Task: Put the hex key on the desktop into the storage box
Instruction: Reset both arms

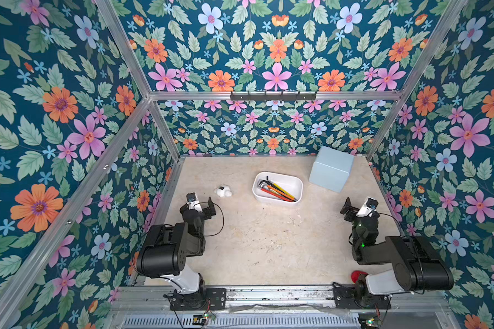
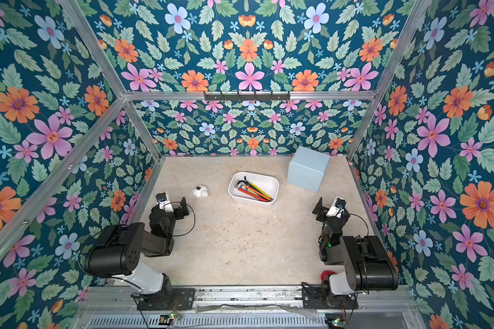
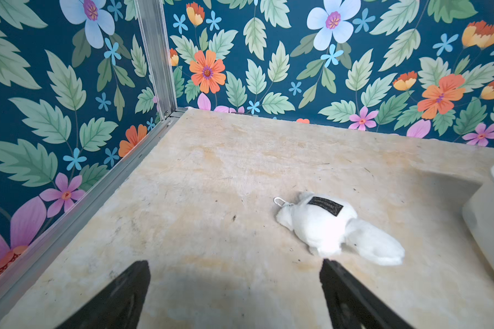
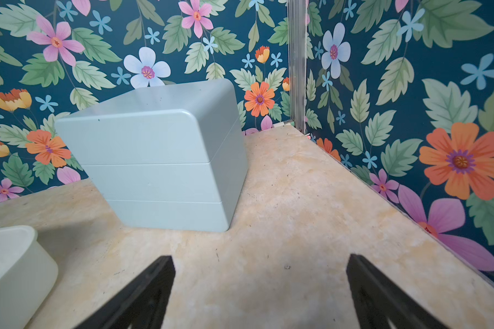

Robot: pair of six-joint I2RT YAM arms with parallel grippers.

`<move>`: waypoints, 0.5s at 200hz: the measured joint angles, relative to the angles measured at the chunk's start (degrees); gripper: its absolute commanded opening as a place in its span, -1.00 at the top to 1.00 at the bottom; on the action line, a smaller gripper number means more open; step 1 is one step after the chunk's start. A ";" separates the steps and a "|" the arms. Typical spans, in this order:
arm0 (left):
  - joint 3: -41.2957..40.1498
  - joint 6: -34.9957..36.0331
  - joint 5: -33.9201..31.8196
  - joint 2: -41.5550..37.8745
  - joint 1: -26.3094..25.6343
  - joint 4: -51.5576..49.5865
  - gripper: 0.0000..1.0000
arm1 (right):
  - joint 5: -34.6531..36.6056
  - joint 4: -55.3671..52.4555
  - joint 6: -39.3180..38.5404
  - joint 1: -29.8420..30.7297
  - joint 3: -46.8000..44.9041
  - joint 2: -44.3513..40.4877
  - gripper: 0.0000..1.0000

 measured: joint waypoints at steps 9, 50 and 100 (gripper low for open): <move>0.28 0.02 0.04 -0.07 -0.02 -0.33 -0.99 | 0.00 0.09 0.00 0.00 0.02 0.00 -0.98; 2.32 2.40 3.10 0.02 -1.01 -2.54 -0.99 | 0.02 0.44 0.00 0.00 0.00 0.00 -0.98; 2.38 2.93 3.39 0.04 -1.05 -3.30 -0.99 | 0.09 0.59 0.00 0.00 0.00 0.00 -0.98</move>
